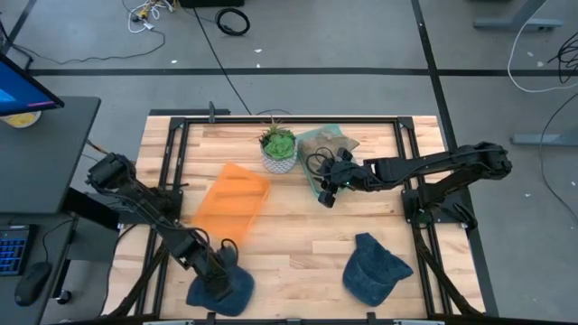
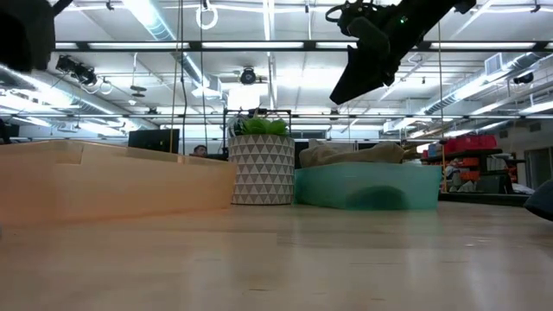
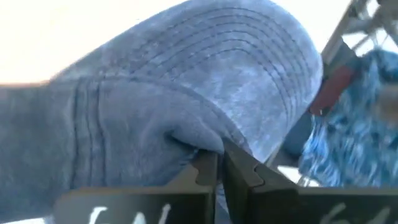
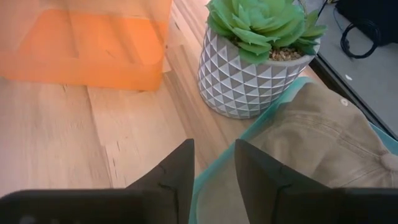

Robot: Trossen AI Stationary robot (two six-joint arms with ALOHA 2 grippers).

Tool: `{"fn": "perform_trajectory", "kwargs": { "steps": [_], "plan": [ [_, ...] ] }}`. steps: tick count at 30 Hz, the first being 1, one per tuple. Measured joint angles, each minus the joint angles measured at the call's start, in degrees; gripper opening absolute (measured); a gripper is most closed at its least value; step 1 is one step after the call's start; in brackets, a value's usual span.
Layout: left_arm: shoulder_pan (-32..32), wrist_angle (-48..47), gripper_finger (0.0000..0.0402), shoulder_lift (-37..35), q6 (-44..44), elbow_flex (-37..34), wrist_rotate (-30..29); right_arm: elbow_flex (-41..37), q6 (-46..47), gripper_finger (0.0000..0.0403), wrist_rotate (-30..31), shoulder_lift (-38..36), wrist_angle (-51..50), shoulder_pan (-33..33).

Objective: Pick & Place hat
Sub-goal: Put the left blue cap into the orange bin

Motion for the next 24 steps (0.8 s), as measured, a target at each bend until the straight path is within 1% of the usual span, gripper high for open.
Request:
{"fn": "perform_trajectory", "kwargs": {
  "steps": [4, 7, 9, 12, 17, 20, 24],
  "plan": [
    [-0.09, -0.81, 0.0007, 0.08, 5.34, 3.66, 0.4, 0.0, -0.01, 0.0116, 0.0, 0.0, -0.12, 0.02],
    [-0.13, -5.24, 0.0005, 0.08, 8.76, 7.85, -0.64, 0.0, -0.02, 0.0116, 0.0, 0.0, -0.74, 0.02],
    [-0.12, -11.13, 0.0004, 0.08, 11.49, 11.36, -1.74, 0.0, -0.02, 0.0116, 0.0, 0.0, -1.05, 0.02],
    [-0.11, -23.19, 0.0004, 0.08, 15.19, 17.21, -3.95, 0.0, -0.02, 0.0115, 0.0, 0.0, -1.32, 0.02],
    [-0.11, -42.0, 0.0004, 0.08, 25.24, 26.11, -10.08, 0.0, -0.02, 0.0115, 0.0, 0.0, -1.31, 0.04],
    [-0.09, -49.21, 0.0004, 0.07, 32.78, 29.81, -13.0, 0.0, -0.02, 0.0115, 0.0, 0.0, -1.31, 0.02],
    [0.04, -56.04, 0.0004, 0.03, 46.31, 32.05, -16.89, 0.0, -0.02, 0.0114, 0.0, 0.0, -1.31, 0.04]
  ]
}}
